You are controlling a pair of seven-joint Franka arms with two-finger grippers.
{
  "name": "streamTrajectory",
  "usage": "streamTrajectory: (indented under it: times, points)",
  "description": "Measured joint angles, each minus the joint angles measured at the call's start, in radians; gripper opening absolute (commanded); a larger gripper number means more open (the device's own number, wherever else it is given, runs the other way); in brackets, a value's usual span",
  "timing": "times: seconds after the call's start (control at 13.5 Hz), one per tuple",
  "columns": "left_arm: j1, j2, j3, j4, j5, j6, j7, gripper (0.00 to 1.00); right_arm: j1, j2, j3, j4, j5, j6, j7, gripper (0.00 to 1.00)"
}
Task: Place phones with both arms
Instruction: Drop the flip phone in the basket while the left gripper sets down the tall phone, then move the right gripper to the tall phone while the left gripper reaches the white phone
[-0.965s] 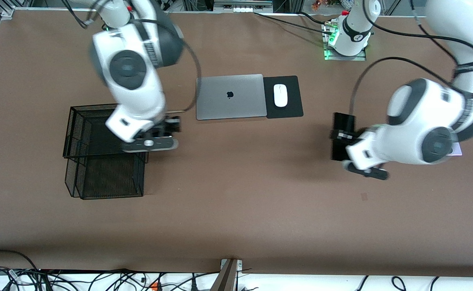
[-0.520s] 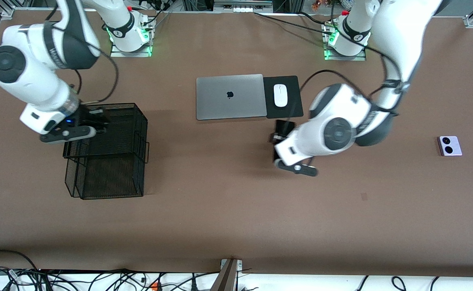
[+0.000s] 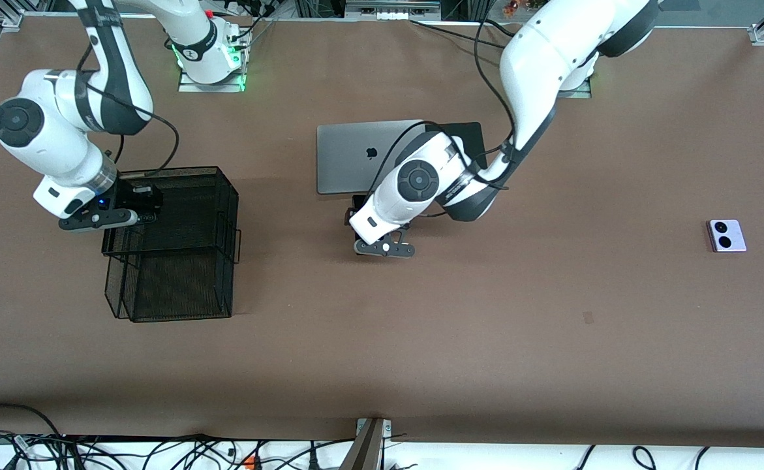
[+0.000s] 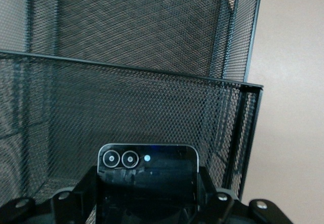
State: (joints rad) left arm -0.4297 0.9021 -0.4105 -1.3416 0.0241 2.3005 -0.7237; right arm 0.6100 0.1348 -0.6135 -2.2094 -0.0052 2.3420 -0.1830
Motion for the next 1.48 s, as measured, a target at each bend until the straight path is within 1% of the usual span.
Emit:
streamTrajectory:
  times: [0.07,0.15,0.22,0.3,0.37,0.45,0.52,0.59,0.89,1.04,1.11,1.19,1.34,1.48]
  points:
    - [-0.006,0.021,0.002,0.000,0.000,0.022,-0.012,0.39,-0.005,0.024,-0.001,0.000,0.036,0.012,-0.033,0.35]
    - [-0.009,0.040,0.002,0.001,0.000,0.034,-0.017,0.41,-0.010,0.046,-0.003,0.001,0.068,0.021,-0.064,0.39]
    - [-0.011,0.055,0.003,0.001,0.000,0.038,-0.019,0.43,-0.012,0.062,-0.003,0.001,0.084,0.028,-0.079,0.69]
    - [-0.012,0.065,0.003,0.001,0.000,0.041,-0.019,0.49,-0.013,0.069,-0.003,0.005,0.087,0.031,-0.082,1.00]
    - [-0.012,0.070,0.004,0.001,0.000,0.044,-0.019,0.51,-0.014,0.070,-0.003,0.012,0.088,0.030,-0.083,1.00]
    - [-0.012,0.070,0.005,0.001,0.000,0.046,-0.019,0.57,-0.015,0.071,-0.003,0.024,0.088,0.029,-0.083,1.00]
    - [-0.013,0.070,0.009,0.003,0.002,0.046,-0.019,0.75,-0.016,0.072,-0.003,0.045,0.088,0.017,-0.085,1.00]
    - [-0.016,0.070,0.019,0.005,0.004,0.046,-0.019,1.00,-0.017,0.073,-0.003,0.079,0.088,-0.021,-0.086,1.00]
    - [-0.017,0.066,0.032,0.025,0.004,0.051,-0.019,1.00,-0.017,0.075,-0.003,0.279,0.088,-0.257,-0.085,1.00]
    - [-0.002,0.043,0.037,0.039,0.004,0.035,-0.022,1.00,-0.017,0.075,-0.003,0.366,0.090,-0.362,-0.061,1.00]
    - [0.019,0.015,0.040,0.041,0.004,-0.025,-0.022,1.00,-0.015,0.075,-0.001,0.405,0.090,-0.408,-0.037,1.00]
    - [0.052,-0.023,0.041,0.045,0.007,-0.129,-0.017,1.00,-0.013,0.075,0.003,0.439,0.090,-0.443,-0.006,1.00]
    - [0.121,-0.111,0.048,0.048,0.027,-0.351,0.036,1.00,0.005,0.077,0.017,0.478,0.091,-0.472,0.055,1.00]
    - [0.188,-0.189,0.057,0.047,0.077,-0.535,0.117,1.00,0.063,0.090,0.031,0.496,0.095,-0.475,0.149,1.00]
